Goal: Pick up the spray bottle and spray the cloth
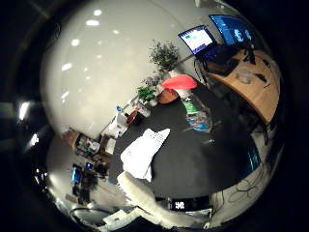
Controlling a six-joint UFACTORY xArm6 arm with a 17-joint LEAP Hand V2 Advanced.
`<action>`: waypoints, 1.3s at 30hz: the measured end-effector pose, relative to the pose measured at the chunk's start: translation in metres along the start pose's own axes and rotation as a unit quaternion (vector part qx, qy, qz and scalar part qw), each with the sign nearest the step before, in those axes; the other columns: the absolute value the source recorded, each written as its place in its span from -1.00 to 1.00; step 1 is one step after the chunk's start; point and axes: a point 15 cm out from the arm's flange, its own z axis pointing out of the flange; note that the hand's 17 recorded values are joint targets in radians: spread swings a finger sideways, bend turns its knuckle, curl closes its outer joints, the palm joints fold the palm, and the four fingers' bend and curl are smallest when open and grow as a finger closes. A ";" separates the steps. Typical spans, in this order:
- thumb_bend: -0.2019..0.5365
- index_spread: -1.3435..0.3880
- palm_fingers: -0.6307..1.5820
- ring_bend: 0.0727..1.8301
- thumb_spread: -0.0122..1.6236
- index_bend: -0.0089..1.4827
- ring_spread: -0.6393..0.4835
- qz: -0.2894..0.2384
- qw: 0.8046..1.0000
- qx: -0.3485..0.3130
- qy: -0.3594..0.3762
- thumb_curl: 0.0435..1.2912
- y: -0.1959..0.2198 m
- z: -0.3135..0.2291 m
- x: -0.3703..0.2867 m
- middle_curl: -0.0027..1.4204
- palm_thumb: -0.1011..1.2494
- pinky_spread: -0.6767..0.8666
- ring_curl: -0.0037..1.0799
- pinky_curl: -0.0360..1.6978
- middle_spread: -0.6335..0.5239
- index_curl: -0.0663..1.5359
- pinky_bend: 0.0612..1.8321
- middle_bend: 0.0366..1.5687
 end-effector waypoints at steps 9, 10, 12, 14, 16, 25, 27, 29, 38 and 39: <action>-0.53 0.56 -0.34 -0.55 0.24 -0.77 0.81 0.053 0.997 -0.013 -0.054 -0.59 0.000 0.043 0.043 -0.55 -0.58 0.72 -0.57 -0.77 0.59 -0.56 0.27 -0.79; -0.53 0.56 -0.34 -0.56 0.24 -0.77 0.80 0.059 0.996 -0.015 -0.060 -0.59 0.000 0.047 0.046 -0.55 -0.58 0.72 -0.56 -0.77 0.59 -0.56 0.27 -0.79; -0.53 0.56 -0.34 -0.56 0.24 -0.77 0.80 0.063 0.996 -0.019 -0.067 -0.59 -0.007 0.054 0.051 -0.55 -0.58 0.72 -0.56 -0.78 0.59 -0.56 0.27 -0.79; -0.53 0.56 -0.34 -0.56 0.24 -0.77 0.80 0.064 0.995 -0.026 -0.073 -0.59 -0.011 0.061 0.053 -0.55 -0.58 0.72 -0.56 -0.78 0.59 -0.56 0.27 -0.79; -0.53 0.56 -0.34 -0.56 0.24 -0.77 0.80 0.066 0.994 -0.031 -0.081 -0.59 -0.015 0.069 0.054 -0.55 -0.58 0.72 -0.56 -0.78 0.59 -0.56 0.27 -0.79; -0.53 0.56 -0.35 -0.56 0.24 -0.77 0.81 0.070 0.989 -0.049 -0.121 -0.58 -0.035 0.107 0.054 -0.55 -0.58 0.71 -0.57 -0.79 0.59 -0.56 0.25 -0.79; -0.53 0.56 -0.35 -0.57 0.24 -0.77 0.81 0.067 0.988 -0.047 -0.134 -0.58 -0.039 0.117 0.052 -0.55 -0.58 0.70 -0.57 -0.79 0.59 -0.56 0.25 -0.79; -0.53 0.56 -0.35 -0.58 0.24 -0.76 0.81 0.060 0.985 -0.050 -0.151 -0.58 -0.044 0.130 0.044 -0.54 -0.58 0.71 -0.58 -0.80 0.59 -0.56 0.24 -0.79; -0.53 0.55 -0.35 -0.60 0.24 -0.76 0.80 0.050 0.975 -0.057 -0.209 -0.58 -0.048 0.176 0.017 -0.55 -0.59 0.69 -0.58 -0.80 0.58 -0.55 0.20 -0.79; -0.53 0.54 -0.35 -0.60 0.24 -0.76 0.80 0.047 0.973 -0.056 -0.217 -0.57 -0.048 0.179 0.012 -0.55 -0.59 0.69 -0.58 -0.81 0.58 -0.55 0.19 -0.79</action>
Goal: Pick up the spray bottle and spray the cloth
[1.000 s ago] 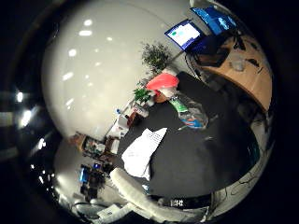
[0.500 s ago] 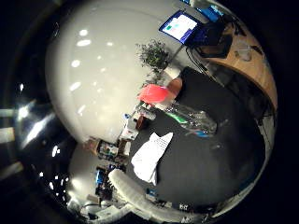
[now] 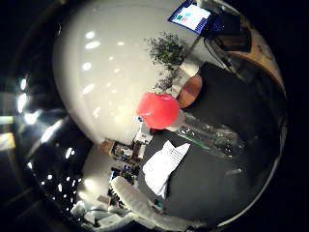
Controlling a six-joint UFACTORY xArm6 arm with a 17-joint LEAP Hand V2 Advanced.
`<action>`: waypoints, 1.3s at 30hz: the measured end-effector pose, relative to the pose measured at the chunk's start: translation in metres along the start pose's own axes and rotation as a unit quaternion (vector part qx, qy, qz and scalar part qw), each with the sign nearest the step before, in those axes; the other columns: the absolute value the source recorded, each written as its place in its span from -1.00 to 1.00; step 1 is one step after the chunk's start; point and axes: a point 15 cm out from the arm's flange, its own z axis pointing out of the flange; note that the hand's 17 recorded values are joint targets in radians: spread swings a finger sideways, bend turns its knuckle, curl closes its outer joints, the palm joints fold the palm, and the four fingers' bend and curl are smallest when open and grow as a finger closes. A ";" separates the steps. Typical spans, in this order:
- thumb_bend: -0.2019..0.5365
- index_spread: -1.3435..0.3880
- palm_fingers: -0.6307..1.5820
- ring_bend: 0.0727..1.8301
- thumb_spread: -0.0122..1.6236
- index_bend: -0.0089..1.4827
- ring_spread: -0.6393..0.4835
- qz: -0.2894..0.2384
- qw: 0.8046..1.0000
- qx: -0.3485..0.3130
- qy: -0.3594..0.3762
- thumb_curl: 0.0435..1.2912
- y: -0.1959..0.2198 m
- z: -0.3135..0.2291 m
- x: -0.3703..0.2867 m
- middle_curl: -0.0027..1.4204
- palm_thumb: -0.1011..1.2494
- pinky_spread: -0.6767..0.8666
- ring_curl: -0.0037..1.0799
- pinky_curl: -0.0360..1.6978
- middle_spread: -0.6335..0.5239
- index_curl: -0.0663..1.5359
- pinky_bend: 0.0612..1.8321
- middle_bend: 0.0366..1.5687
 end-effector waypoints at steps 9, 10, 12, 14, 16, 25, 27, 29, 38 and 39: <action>-0.53 0.54 -0.35 -0.62 0.24 -0.77 0.80 -0.019 0.999 -0.023 -0.039 -0.57 0.013 0.041 -0.022 -0.54 -0.59 0.68 -0.58 -0.81 0.57 -0.56 0.15 -0.79; -0.53 0.54 -0.35 -0.62 0.24 -0.77 0.80 -0.020 0.999 -0.026 -0.041 -0.57 0.015 0.044 -0.023 -0.54 -0.59 0.68 -0.58 -0.81 0.57 -0.56 0.15 -0.79; -0.52 0.54 -0.35 -0.63 0.24 -0.77 0.80 -0.022 0.998 -0.034 -0.045 -0.58 0.018 0.051 -0.027 -0.54 -0.58 0.68 -0.58 -0.81 0.57 -0.56 0.15 -0.79; -0.53 0.54 -0.35 -0.63 0.24 -0.77 0.80 -0.026 0.998 -0.042 -0.051 -0.58 0.022 0.059 -0.032 -0.54 -0.57 0.68 -0.57 -0.80 0.57 -0.56 0.15 -0.79; -0.53 0.54 -0.35 -0.63 0.25 -0.77 0.80 -0.028 0.997 -0.048 -0.054 -0.58 0.025 0.064 -0.036 -0.55 -0.57 0.68 -0.57 -0.80 0.57 -0.56 0.15 -0.79; -0.53 0.53 -0.34 -0.64 0.24 -0.76 0.81 -0.043 0.996 -0.060 -0.050 -0.57 0.032 0.086 -0.042 -0.55 -0.56 0.69 -0.56 -0.80 0.56 -0.56 0.14 -0.79; -0.48 0.50 -0.26 -0.61 0.25 -0.76 0.76 -0.043 0.996 -0.061 -0.050 -0.56 0.032 0.087 -0.043 -0.54 -0.50 0.68 -0.55 -0.80 0.53 -0.55 0.13 -0.77; -0.46 0.44 -0.12 -0.48 0.29 -0.79 0.66 -0.042 0.996 -0.058 -0.051 -0.53 0.029 0.086 -0.043 -0.53 -0.37 0.65 -0.52 -0.81 0.42 -0.57 0.14 -0.74; -0.50 -0.06 0.81 0.16 0.16 -0.49 -0.46 -0.008 0.998 -0.009 -0.060 -0.33 0.005 0.089 -0.044 -0.25 0.23 -0.83 -0.20 -0.77 -0.55 -0.43 0.19 -0.05; -0.50 -0.06 0.83 0.18 0.14 -0.40 -0.44 -0.008 0.998 -0.009 -0.060 -0.31 0.005 0.090 -0.044 -0.22 0.27 -0.85 -0.18 -0.74 -0.54 -0.38 0.20 0.03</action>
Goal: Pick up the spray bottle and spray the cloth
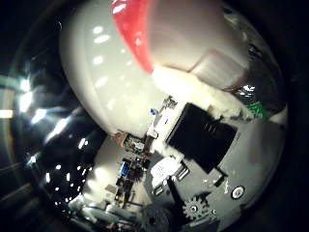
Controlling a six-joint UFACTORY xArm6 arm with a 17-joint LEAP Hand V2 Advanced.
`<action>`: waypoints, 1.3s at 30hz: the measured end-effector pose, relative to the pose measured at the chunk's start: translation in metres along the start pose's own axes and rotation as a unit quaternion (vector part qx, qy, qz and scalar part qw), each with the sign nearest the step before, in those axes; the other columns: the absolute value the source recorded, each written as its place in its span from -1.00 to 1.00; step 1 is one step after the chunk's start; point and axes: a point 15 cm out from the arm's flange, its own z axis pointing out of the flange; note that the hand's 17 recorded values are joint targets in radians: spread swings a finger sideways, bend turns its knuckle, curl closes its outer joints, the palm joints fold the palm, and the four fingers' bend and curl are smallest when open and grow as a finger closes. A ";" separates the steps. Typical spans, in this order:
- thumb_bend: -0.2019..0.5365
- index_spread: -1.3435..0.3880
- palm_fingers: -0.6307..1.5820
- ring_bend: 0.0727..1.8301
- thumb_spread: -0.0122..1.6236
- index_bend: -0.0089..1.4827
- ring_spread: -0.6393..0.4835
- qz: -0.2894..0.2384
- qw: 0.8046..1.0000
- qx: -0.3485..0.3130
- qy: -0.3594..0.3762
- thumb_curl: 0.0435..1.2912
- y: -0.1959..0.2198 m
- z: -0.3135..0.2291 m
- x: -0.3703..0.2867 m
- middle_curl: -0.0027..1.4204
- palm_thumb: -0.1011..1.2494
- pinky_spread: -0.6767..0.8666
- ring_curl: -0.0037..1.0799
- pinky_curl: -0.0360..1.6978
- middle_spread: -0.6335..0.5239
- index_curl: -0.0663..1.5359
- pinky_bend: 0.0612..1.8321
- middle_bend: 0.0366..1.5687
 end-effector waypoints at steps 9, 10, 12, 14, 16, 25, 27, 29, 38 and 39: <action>-0.46 0.13 0.76 0.43 -0.01 0.30 -0.28 -0.010 1.000 -0.012 -0.018 -0.01 -0.001 0.011 -0.013 -0.06 0.64 -0.58 -0.01 -0.49 -0.30 -0.08 0.42 0.50; -0.46 0.14 0.74 0.45 -0.05 0.33 -0.27 -0.014 1.000 -0.015 -0.022 0.03 -0.002 0.013 -0.017 -0.05 0.68 -0.56 0.00 -0.47 -0.28 -0.07 0.44 0.53; -0.47 0.17 0.72 0.48 -0.11 0.38 -0.26 -0.012 0.999 -0.021 -0.025 0.11 0.000 0.017 -0.018 -0.04 0.71 -0.53 0.02 -0.44 -0.26 -0.05 0.46 0.57; -0.47 0.18 0.71 0.50 -0.17 0.41 -0.26 -0.012 0.999 -0.023 -0.028 0.17 0.001 0.018 -0.020 -0.04 0.75 -0.52 0.03 -0.41 -0.24 -0.05 0.46 0.59; -0.49 0.19 0.69 0.51 -0.26 0.43 -0.25 -0.012 0.999 -0.029 -0.035 0.23 0.004 0.019 -0.024 -0.04 0.77 -0.51 0.04 -0.39 -0.22 -0.05 0.46 0.61; -0.50 0.21 0.68 0.54 -0.51 0.49 -0.24 -0.008 0.998 -0.040 -0.051 0.40 0.009 0.020 -0.032 -0.05 0.75 -0.49 0.05 -0.31 -0.20 -0.04 0.44 0.66; -0.50 0.21 0.68 0.54 -0.52 0.49 -0.24 -0.009 0.998 -0.037 -0.051 0.42 0.007 0.018 -0.032 -0.05 0.75 -0.49 0.05 -0.30 -0.20 -0.05 0.44 0.67; -0.50 0.21 0.68 0.54 -0.53 0.50 -0.23 -0.009 0.998 -0.034 -0.050 0.45 0.005 0.015 -0.033 -0.06 0.74 -0.50 0.04 -0.29 -0.20 -0.05 0.43 0.68; -0.50 0.21 0.68 0.55 -0.56 0.51 -0.23 0.002 0.998 -0.037 -0.060 0.51 -0.012 -0.009 -0.042 -0.07 0.74 -0.50 0.04 -0.25 -0.20 -0.06 0.41 0.68; -0.50 0.22 0.68 0.55 -0.57 0.51 -0.23 0.001 0.997 -0.037 -0.060 0.52 -0.015 -0.014 -0.045 -0.07 0.74 -0.50 0.04 -0.24 -0.20 -0.06 0.40 0.68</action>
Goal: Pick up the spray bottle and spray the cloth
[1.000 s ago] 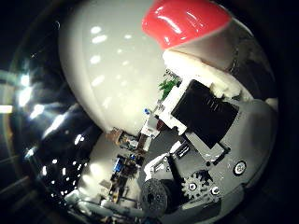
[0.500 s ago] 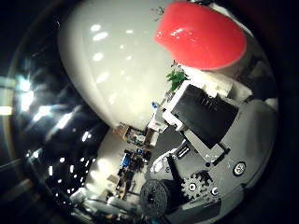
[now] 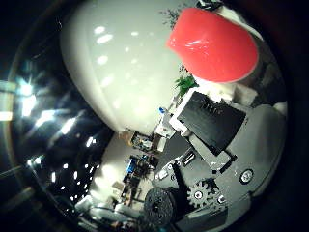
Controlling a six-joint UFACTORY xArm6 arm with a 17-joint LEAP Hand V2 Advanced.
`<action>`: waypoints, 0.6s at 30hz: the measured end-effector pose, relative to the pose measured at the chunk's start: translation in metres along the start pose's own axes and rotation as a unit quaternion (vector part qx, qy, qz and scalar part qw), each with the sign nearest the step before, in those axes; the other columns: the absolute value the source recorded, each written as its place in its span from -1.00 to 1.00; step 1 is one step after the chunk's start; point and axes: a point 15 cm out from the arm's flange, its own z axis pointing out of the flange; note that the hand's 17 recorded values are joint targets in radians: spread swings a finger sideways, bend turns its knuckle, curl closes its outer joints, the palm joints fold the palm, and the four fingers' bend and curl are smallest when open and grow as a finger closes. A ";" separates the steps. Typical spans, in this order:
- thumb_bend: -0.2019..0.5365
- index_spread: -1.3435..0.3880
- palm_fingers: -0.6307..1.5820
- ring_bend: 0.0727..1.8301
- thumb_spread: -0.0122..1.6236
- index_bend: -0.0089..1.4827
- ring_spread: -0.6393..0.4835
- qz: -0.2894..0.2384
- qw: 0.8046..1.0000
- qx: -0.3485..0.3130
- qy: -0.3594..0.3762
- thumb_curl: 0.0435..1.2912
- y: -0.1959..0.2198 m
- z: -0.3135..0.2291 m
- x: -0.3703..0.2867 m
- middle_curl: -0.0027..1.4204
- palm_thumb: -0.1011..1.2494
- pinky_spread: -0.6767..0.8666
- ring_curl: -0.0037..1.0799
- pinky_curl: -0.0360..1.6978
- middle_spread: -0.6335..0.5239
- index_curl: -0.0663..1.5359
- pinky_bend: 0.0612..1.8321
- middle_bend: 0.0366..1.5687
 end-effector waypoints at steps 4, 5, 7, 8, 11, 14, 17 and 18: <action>-0.50 0.22 0.68 0.55 -0.58 0.51 -0.23 0.009 1.000 -0.018 -0.005 0.53 -0.001 -0.021 -0.017 -0.07 0.73 -0.50 0.04 -0.23 -0.19 -0.06 0.39 0.69; -0.50 0.22 0.68 0.55 -0.58 0.51 -0.23 0.008 1.000 -0.023 -0.004 0.54 -0.002 -0.027 -0.022 -0.07 0.73 -0.50 0.04 -0.23 -0.19 -0.06 0.39 0.69; -0.51 0.22 0.68 0.55 -0.58 0.51 -0.23 0.006 0.999 -0.033 -0.002 0.54 -0.001 -0.036 -0.030 -0.08 0.72 -0.50 0.04 -0.22 -0.19 -0.06 0.38 0.69; -0.51 0.22 0.68 0.55 -0.58 0.51 -0.23 0.006 0.999 -0.039 -0.003 0.54 0.001 -0.042 -0.035 -0.08 0.72 -0.50 0.04 -0.22 -0.19 -0.06 0.38 0.69; -0.51 0.22 0.68 0.55 -0.59 0.51 -0.23 0.003 0.999 -0.048 -0.012 0.54 -0.003 -0.055 -0.057 -0.08 0.72 -0.50 0.03 -0.21 -0.19 -0.06 0.38 0.69; -0.51 0.22 0.68 0.55 -0.59 0.51 -0.23 -0.006 0.996 -0.087 -0.005 0.54 0.003 -0.069 -0.078 -0.08 0.72 -0.50 0.03 -0.20 -0.19 -0.06 0.37 0.69; -0.50 0.22 0.68 0.55 -0.58 0.51 -0.23 -0.029 0.993 -0.111 0.009 0.55 0.004 -0.089 -0.107 -0.08 0.71 -0.51 0.03 -0.20 -0.19 -0.06 0.37 0.69; -0.50 0.22 0.68 0.55 -0.58 0.51 -0.23 -0.034 0.993 -0.110 0.010 0.55 0.003 -0.092 -0.113 -0.09 0.71 -0.51 0.03 -0.20 -0.19 -0.06 0.37 0.69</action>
